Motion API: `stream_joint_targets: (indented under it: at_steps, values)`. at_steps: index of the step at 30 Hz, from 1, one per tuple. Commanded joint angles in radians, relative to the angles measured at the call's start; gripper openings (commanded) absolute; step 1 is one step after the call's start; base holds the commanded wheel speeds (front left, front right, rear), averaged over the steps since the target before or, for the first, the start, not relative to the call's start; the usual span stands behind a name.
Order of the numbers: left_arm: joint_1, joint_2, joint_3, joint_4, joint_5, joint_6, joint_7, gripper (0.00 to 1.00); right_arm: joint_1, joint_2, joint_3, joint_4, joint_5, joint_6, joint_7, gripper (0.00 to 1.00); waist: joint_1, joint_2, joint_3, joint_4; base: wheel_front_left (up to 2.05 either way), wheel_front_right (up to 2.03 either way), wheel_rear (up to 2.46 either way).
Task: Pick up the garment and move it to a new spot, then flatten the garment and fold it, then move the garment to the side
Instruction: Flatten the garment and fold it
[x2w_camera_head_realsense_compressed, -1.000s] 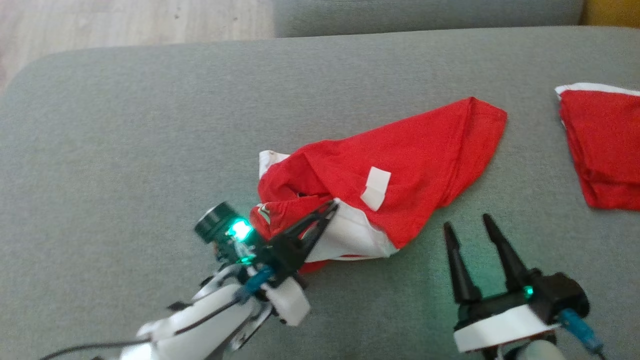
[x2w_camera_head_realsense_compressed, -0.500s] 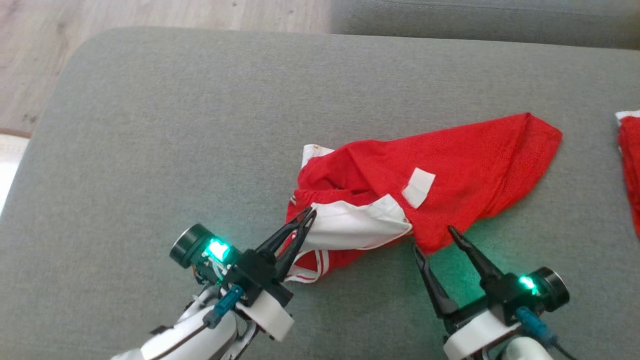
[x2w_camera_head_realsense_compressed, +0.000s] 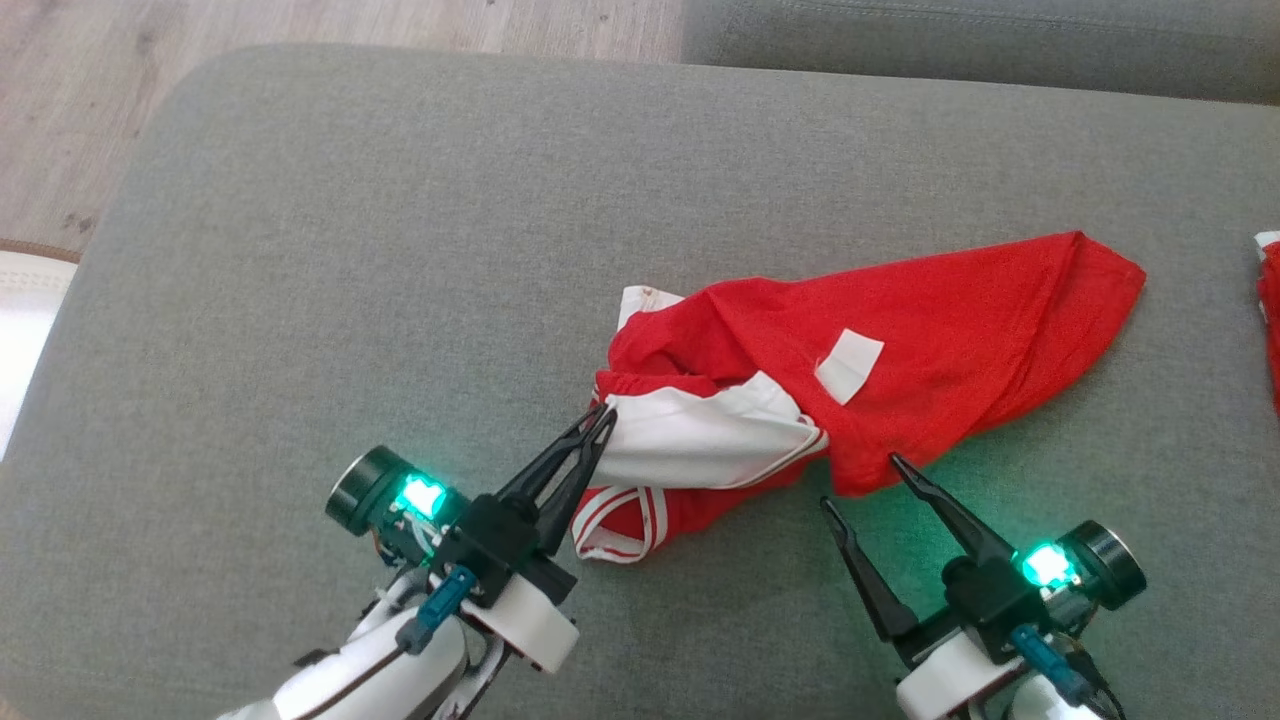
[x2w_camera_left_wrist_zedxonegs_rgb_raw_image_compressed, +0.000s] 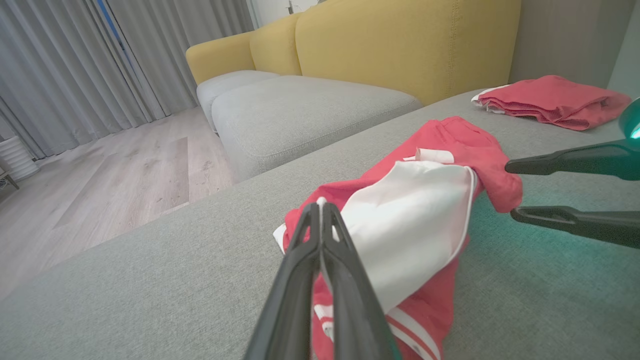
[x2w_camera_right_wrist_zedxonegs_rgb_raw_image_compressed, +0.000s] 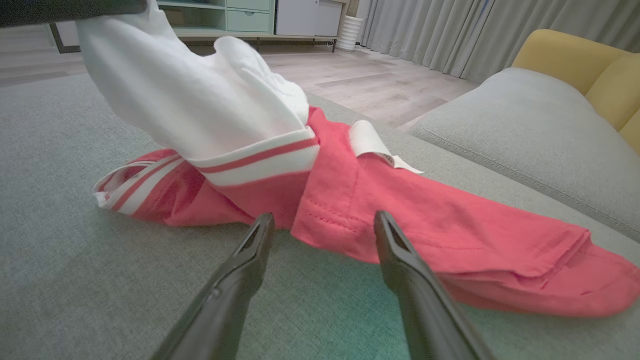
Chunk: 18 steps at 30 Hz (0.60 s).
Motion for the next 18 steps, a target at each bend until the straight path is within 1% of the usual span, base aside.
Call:
stream_joint_targets:
  at_steps: [1, 4, 5, 6, 7, 12, 18]
  values:
    - [-0.023, 0.019, 0.036, -0.02, -0.009, 0.002, -0.009, 0.0, -0.028, 0.003, 0.012, -0.029, -0.01, -0.001, -0.011, 1.0, 0.0, 0.0, -0.001, 0.0, 0.0, 0.0, 0.0]
    - [-0.025, 0.016, 0.032, -0.019, -0.009, 0.001, -0.009, 0.0, -0.029, 0.007, 0.008, -0.026, -0.026, -0.001, -0.011, 1.0, 0.0, 0.0, -0.001, 0.003, 0.0, 0.0, 0.0]
    - [-0.025, 0.016, 0.03, -0.018, -0.009, 0.0, -0.009, 0.0, -0.03, 0.008, 0.008, -0.023, -0.029, -0.001, -0.011, 0.98, 0.0, 0.0, -0.001, 0.005, 0.0, 0.0, 0.0]
    - [-0.026, 0.015, 0.029, -0.018, -0.009, 0.0, -0.008, 0.0, -0.032, 0.008, 0.007, -0.019, -0.033, -0.001, -0.011, 0.71, 0.0, 0.0, 0.0, 0.006, 0.0, 0.0, 0.0]
    - [-0.027, 0.015, 0.028, -0.017, -0.009, 0.0, -0.008, 0.0, -0.033, 0.009, 0.005, -0.015, -0.035, -0.001, -0.011, 0.0, 0.0, 0.0, 0.0, 0.006, 0.0, 0.0, 0.0]
    - [-0.03, 0.013, 0.027, -0.012, -0.012, 0.0, -0.01, 0.0, -0.046, 0.01, -0.009, 0.019, -0.047, -0.001, -0.011, 0.0, 0.0, 0.0, 0.001, 0.009, 0.0, 0.0, 0.0]
    - [-0.028, 0.02, 0.034, -0.004, -0.018, 0.002, -0.015, 0.0, -0.049, 0.021, -0.058, -0.006, -0.067, -0.001, -0.011, 0.0, 0.0, 0.0, -0.007, 0.001, 0.0, 0.0, 0.0]
